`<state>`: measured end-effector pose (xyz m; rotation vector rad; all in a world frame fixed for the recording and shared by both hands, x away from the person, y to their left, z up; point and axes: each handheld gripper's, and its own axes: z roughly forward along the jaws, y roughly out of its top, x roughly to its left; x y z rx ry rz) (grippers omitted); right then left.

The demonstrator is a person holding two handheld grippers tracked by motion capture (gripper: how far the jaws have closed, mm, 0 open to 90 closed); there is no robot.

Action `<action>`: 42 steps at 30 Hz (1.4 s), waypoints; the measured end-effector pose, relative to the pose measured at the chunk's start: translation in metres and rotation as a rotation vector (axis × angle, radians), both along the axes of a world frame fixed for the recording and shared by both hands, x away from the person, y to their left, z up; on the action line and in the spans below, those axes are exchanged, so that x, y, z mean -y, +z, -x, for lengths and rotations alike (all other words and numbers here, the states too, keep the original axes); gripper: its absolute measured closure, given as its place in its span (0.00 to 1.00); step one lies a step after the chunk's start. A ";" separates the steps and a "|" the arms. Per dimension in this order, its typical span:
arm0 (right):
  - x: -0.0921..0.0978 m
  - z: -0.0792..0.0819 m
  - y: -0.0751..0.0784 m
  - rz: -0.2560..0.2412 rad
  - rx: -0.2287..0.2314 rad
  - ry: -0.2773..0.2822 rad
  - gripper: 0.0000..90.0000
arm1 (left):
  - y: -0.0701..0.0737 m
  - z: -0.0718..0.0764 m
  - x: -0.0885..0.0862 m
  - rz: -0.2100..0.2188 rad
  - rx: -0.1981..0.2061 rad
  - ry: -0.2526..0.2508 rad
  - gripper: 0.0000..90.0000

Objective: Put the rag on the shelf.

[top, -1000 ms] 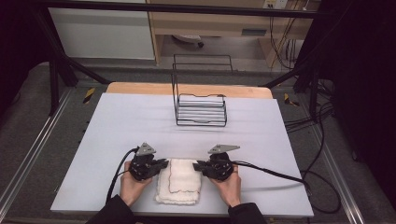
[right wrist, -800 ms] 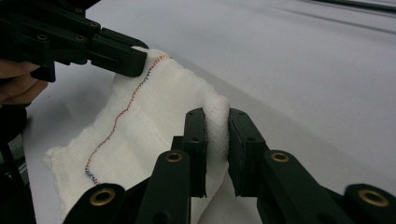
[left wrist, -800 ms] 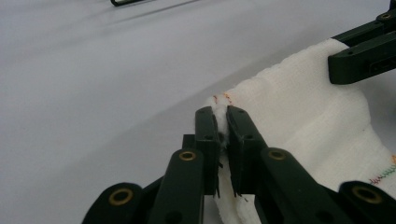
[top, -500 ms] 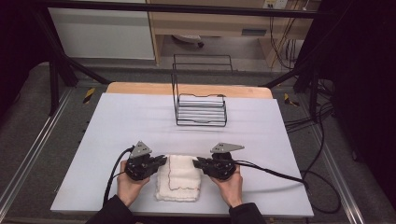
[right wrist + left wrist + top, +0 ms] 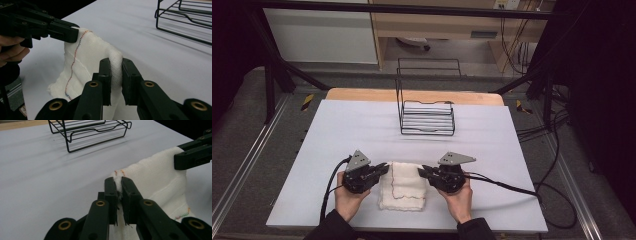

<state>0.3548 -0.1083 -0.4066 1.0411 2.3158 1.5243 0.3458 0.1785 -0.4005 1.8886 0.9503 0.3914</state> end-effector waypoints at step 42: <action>0.006 0.021 0.050 -0.075 0.243 -0.049 0.89 | 0.048 0.016 0.006 0.091 0.197 0.048 0.93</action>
